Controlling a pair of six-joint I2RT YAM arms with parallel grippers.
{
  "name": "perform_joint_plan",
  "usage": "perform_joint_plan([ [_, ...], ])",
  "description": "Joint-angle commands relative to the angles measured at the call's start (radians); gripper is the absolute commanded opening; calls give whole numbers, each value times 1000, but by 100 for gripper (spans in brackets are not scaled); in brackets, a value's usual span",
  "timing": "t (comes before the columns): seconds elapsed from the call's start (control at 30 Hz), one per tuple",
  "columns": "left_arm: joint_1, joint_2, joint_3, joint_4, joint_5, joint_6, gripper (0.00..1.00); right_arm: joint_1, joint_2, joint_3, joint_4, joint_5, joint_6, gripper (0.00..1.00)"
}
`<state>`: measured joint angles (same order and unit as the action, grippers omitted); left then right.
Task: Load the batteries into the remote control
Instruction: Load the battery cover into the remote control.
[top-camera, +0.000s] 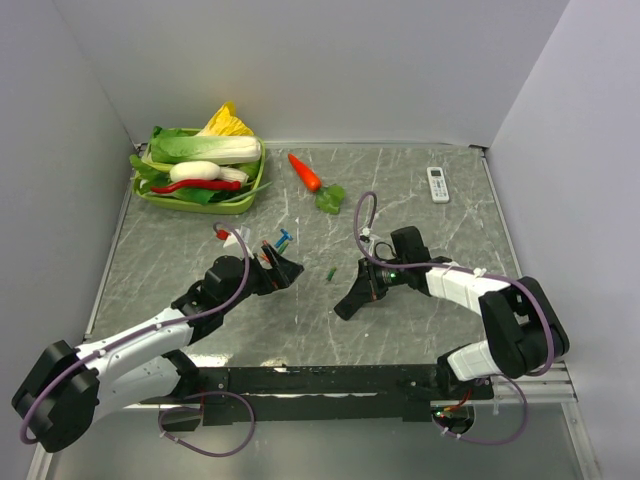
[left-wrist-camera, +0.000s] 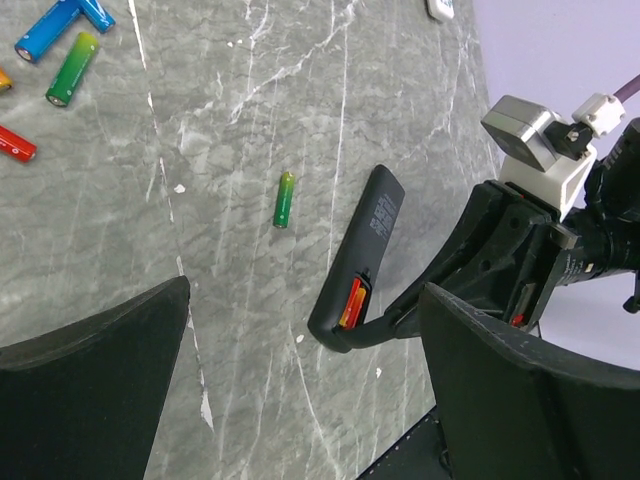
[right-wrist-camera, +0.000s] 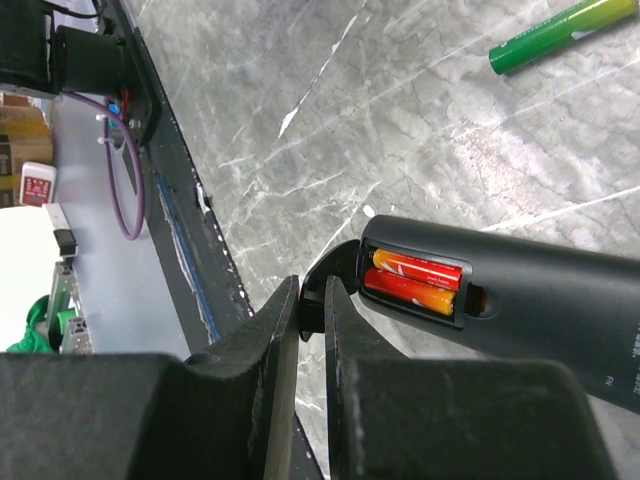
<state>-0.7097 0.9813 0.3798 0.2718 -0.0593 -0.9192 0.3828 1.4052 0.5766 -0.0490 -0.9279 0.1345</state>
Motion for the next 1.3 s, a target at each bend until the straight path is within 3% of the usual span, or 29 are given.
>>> perform_joint_plan([
  [0.0,6,7,30,47,22,10,99,1,35,45,-29,9,-41,6],
  [0.23,6,0,27,44,19,13,99,1,43,51,-37,31,-35,31],
  [0.43,7,-1,25,44,19,13,99,2,31,51,-45,58,-30,42],
  [0.8,9,0,27,43,27,14,99,1,-3,74,-83,123,-30,50],
  [1.03,12,3,31,44,33,19,99,1,-32,83,-115,187,-15,62],
  [1.27,13,7,34,46,38,22,100,4,-57,121,-187,277,-32,66],
])
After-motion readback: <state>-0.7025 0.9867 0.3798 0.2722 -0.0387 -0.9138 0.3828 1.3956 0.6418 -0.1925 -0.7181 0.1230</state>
